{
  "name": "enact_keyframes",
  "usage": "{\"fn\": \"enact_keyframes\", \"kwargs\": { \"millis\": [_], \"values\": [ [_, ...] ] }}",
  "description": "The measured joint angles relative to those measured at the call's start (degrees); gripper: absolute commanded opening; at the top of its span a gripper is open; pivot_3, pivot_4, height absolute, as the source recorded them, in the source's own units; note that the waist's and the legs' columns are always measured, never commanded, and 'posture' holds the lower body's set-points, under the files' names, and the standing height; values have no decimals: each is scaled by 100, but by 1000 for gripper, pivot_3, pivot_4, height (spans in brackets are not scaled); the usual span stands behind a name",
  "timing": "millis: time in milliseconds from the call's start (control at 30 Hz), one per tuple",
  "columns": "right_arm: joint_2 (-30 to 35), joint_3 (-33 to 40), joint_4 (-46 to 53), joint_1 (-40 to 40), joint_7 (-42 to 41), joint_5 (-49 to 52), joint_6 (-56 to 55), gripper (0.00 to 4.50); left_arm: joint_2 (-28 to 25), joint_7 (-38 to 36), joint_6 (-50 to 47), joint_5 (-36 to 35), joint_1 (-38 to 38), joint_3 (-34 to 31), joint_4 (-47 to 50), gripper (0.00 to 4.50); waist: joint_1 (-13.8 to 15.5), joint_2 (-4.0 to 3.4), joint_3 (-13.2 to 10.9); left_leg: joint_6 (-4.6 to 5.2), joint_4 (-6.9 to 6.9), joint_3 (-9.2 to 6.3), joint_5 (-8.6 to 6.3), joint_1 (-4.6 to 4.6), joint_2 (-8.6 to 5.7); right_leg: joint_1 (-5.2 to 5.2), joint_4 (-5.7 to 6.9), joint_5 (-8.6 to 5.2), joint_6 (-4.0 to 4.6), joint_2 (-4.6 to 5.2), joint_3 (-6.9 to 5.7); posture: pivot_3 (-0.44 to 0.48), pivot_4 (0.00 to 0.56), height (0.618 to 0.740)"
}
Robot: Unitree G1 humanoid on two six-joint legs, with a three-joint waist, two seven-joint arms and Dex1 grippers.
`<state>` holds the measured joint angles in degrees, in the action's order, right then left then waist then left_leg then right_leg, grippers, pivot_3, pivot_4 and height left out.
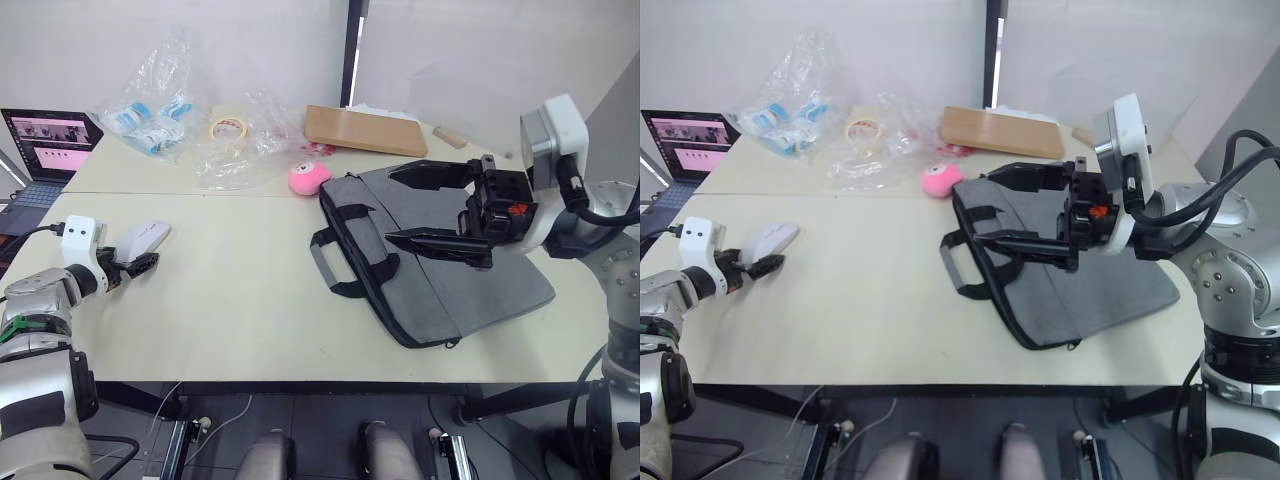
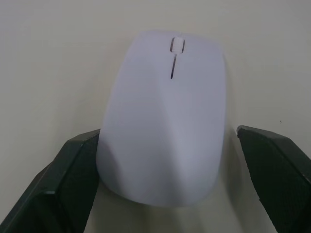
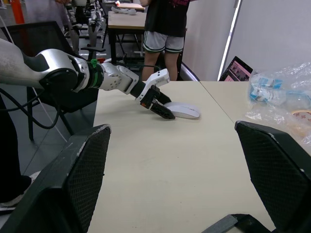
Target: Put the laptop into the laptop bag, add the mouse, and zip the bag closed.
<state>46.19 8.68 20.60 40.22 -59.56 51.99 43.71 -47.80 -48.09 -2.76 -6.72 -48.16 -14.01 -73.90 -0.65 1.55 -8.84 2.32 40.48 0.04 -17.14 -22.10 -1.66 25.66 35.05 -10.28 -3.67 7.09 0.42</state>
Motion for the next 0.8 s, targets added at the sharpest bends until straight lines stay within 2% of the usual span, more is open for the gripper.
{"fn": "enact_keyframes", "kwargs": {
  "millis": [67, 100, 367, 467, 633, 800],
  "values": [
    [0, 0, -4, 0, -1, -4, -1, 4424, 5, 16, -1, 9, -36, 0, -38, 2977, -5, 0, 0, 1, 0, 0, 0, 0, 0, 0, 0, 0, 0, 0, 0, 0, 150, 740],
    [0, 0, -14, 0, 0, -4, -2, 4424, 5, 25, -1, 11, -51, 0, -51, 2820, -7, 0, 0, 1, 0, 0, -1, 0, 0, 1, 0, 0, 0, 0, 0, 0, 150, 740],
    [-30, -2, -31, 0, 22, -14, -23, 4424, 1, -39, 0, 9, -54, -6, -58, 2820, -6, 0, 0, 1, 0, -1, -1, -1, 0, 1, 0, 0, 0, 0, 0, 0, 150, 740],
    [-49, -7, -29, -37, 48, -77, -44, 4424, -32, -526, 97, -6, 7, 0, 112, 2820, -4, 0, 0, 1, 1, 0, 0, -4, 0, 2, 0, 0, 0, 0, -1, 0, 150, 740],
    [-57, -15, 148, -80, 257, -20, 67, 4424, -61, -1652, 13, -221, 653, 84, 1670, 2820, -10, 0, 0, 1, 3, -1, -1, -14, 4, 18, 1, 0, 0, 0, 5, 0, 150, 740],
    [54, -249, 279, -55, 473, -169, 182, 4424, -18, -2067, -741, -630, 1666, 150, 3708, 2820, -29, 0, 0, 3, 4, 2, -2, -21, 17, 33, 7, 0, 0, 0, 14, 0, 150, 740]
  ]
}}
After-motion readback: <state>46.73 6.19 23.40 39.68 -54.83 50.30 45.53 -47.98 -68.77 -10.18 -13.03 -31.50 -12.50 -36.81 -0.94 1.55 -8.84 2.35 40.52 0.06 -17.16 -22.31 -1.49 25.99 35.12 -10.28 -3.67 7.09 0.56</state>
